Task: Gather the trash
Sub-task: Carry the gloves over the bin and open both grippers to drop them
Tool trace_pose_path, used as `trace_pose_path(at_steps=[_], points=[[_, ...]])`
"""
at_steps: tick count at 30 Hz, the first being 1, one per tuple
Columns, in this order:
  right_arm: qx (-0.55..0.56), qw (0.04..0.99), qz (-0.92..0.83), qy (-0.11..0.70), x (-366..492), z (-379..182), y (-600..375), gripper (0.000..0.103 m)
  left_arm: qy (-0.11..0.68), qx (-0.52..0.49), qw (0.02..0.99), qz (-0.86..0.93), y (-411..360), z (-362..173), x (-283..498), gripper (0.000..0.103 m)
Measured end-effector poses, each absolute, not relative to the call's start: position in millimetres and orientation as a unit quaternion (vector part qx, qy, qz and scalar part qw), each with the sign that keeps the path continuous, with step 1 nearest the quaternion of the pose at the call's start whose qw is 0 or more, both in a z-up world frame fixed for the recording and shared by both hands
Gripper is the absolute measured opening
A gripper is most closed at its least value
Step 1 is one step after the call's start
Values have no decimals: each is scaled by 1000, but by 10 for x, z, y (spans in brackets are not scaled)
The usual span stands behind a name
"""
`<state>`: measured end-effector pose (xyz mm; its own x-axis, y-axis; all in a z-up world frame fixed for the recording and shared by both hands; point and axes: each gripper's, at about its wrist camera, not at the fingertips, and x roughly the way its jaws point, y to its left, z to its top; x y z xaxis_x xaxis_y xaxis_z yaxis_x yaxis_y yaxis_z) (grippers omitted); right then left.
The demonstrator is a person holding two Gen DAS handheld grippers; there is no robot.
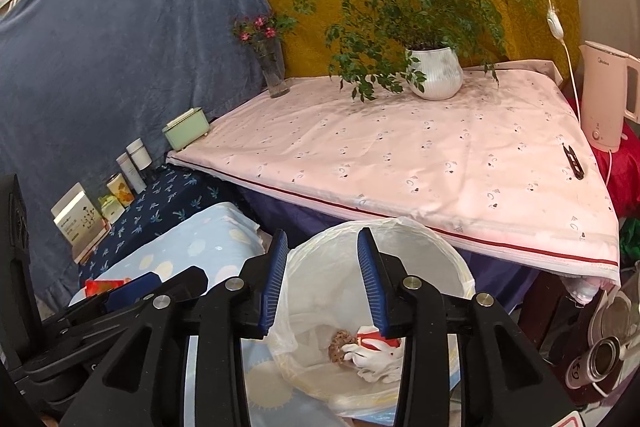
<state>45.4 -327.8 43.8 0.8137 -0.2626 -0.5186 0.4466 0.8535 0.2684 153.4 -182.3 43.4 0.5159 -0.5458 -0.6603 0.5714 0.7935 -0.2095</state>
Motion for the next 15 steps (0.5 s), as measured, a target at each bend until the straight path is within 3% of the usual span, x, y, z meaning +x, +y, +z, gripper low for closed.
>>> trace_pose_path(at_steps=[15], points=[[160, 945, -144, 246, 680, 568, -2692, 37, 368, -23, 889, -271, -1089, 489, 1680, 65]])
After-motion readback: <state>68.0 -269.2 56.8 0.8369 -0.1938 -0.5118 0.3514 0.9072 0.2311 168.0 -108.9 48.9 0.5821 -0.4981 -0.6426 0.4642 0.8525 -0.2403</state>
